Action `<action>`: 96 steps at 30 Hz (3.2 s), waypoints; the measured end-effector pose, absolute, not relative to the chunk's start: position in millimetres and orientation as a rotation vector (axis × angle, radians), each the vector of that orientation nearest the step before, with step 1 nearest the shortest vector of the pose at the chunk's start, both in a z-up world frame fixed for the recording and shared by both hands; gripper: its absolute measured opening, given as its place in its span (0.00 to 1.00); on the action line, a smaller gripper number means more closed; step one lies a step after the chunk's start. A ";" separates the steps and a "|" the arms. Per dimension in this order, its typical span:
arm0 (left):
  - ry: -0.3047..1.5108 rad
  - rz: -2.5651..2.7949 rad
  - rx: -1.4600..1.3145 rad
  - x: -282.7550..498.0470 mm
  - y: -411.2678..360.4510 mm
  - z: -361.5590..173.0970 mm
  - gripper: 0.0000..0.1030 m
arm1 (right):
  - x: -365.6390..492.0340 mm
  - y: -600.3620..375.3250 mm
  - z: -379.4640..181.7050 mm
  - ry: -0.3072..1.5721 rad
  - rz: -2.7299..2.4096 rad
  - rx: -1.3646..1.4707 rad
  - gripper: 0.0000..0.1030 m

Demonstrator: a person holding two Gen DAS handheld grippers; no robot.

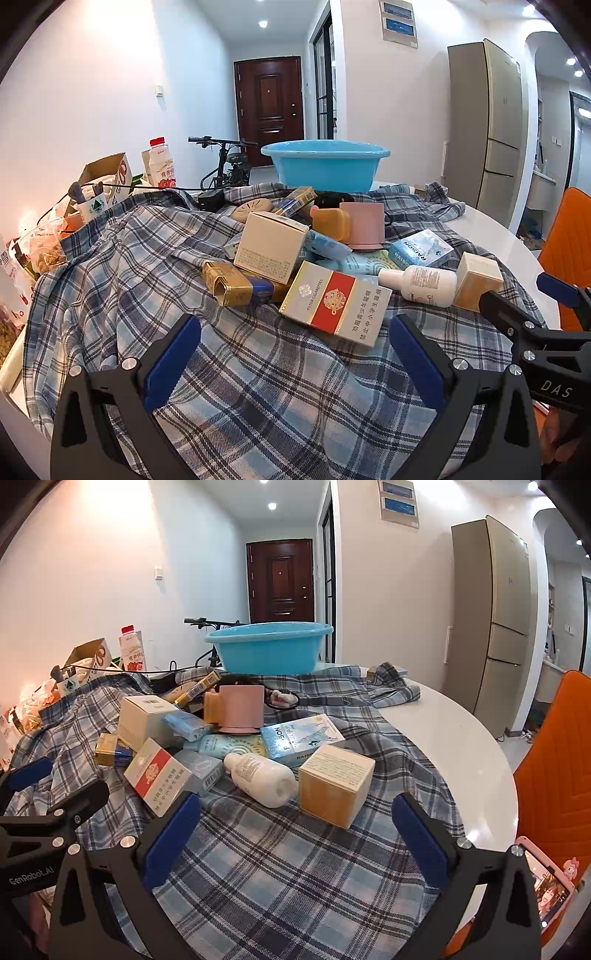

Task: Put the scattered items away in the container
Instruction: 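Move the right gripper toward the cream-coloured cardboard box on the shirt, then close the right gripper on the cream cardboard box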

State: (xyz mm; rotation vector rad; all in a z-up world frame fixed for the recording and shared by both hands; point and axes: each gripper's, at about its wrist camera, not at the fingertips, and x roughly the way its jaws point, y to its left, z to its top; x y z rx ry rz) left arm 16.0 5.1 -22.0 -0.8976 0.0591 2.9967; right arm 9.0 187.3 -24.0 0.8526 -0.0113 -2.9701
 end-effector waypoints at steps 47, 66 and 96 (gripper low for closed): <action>0.140 2.958 -0.954 -17.2 16.5 -23.3 1.00 | -41.8 211.0 -42.2 -0.043 -2.950 1.034 1.00; 0.123 2.939 -1.021 -28.7 13.3 -38.3 1.00 | -64.7 220.8 -47.8 -0.056 -2.970 1.097 1.00; 0.156 2.992 -1.014 -38.7 -0.9 -25.1 1.00 | -60.7 225.8 -46.0 -0.112 -2.911 1.099 0.62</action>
